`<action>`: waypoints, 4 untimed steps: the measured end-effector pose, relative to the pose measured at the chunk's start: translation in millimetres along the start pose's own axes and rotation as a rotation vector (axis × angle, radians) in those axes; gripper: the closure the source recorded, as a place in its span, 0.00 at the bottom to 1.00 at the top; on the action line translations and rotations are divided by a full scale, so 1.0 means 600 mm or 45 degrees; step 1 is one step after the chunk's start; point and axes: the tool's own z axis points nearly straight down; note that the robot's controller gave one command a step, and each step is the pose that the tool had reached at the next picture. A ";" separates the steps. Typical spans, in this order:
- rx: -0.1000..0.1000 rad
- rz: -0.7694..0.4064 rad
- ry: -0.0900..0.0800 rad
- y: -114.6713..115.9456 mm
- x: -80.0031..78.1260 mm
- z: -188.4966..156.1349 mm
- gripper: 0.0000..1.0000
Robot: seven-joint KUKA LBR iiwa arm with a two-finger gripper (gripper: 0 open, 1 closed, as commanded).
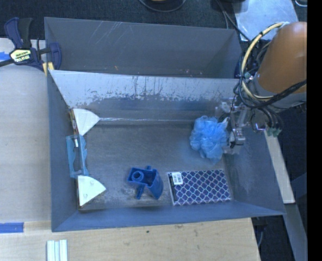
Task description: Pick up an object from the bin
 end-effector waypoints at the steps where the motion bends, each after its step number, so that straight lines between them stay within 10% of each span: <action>1: 0.001 -0.003 -0.011 0.001 -0.002 -0.009 0.00; 2: -0.001 0.089 0.005 0.022 -0.011 0.145 0.00; 3: 0.002 0.024 -0.019 0.051 -0.024 0.111 1.00; 4: 0.003 0.024 -0.019 0.051 -0.024 0.111 1.00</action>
Offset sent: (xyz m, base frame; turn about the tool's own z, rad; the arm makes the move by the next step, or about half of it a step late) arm 0.0075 0.0128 -0.0826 0.0705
